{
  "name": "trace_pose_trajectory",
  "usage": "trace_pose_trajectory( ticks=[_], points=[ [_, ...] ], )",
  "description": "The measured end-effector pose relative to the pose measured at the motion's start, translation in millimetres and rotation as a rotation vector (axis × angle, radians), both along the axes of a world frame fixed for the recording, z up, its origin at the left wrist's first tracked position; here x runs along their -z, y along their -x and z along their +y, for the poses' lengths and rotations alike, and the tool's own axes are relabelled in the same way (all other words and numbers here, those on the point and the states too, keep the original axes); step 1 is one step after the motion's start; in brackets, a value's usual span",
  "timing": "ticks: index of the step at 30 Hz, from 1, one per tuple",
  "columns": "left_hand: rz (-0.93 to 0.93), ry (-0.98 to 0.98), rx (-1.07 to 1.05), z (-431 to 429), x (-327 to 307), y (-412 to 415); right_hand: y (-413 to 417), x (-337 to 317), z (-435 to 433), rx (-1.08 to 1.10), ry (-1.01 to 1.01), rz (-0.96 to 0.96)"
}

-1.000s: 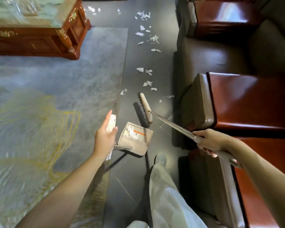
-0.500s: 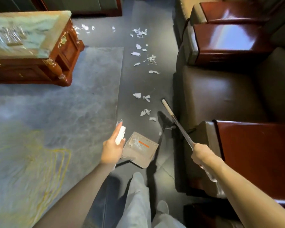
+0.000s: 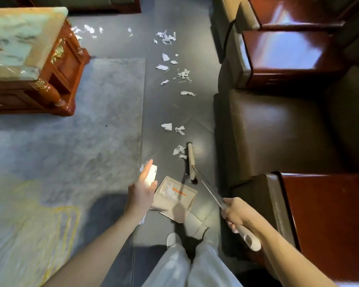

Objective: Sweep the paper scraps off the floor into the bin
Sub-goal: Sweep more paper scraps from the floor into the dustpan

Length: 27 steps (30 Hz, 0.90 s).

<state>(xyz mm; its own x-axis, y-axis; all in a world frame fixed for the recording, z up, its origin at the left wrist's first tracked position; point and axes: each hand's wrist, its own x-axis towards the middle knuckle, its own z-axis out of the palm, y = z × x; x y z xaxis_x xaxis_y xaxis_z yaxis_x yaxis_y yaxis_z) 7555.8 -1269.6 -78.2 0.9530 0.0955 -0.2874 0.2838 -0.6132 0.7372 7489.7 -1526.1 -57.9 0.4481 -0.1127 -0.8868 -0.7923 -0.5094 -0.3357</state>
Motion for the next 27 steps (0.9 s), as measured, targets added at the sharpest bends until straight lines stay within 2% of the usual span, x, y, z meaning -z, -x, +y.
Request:
trace_pose_trajectory(
  ticks=[2,3,8,12,17,22,27],
  points=[
    [-0.023,-0.003,-0.009,0.2,1.1,-6.8,-16.7,-12.4,-8.9,0.046,-0.023,0.003],
    [-0.034,0.006,-0.016,0.6,1.7,-9.2,-26.6,-18.7,-12.8,0.002,-0.001,-0.016],
    [-0.058,0.134,-0.129,0.5,2.1,-13.6,-93.4,-38.5,-26.3,-0.491,0.174,-0.084],
    [-0.047,0.118,-0.229,-5.5,1.2,-18.5,-147.2,-32.8,-30.4,-0.703,0.315,-0.096],
    [-0.050,0.056,-0.286,-23.5,1.9,-41.5,-177.7,-5.5,-30.7,-0.817,0.339,-0.071],
    [-0.076,0.000,-0.306,-35.2,3.6,-63.3,-168.6,-9.3,-20.2,-0.922,0.210,0.053],
    [-0.067,0.034,-0.323,-31.4,6.9,-65.5,-164.6,-49.0,-34.4,-0.817,0.095,0.090]
  ],
)
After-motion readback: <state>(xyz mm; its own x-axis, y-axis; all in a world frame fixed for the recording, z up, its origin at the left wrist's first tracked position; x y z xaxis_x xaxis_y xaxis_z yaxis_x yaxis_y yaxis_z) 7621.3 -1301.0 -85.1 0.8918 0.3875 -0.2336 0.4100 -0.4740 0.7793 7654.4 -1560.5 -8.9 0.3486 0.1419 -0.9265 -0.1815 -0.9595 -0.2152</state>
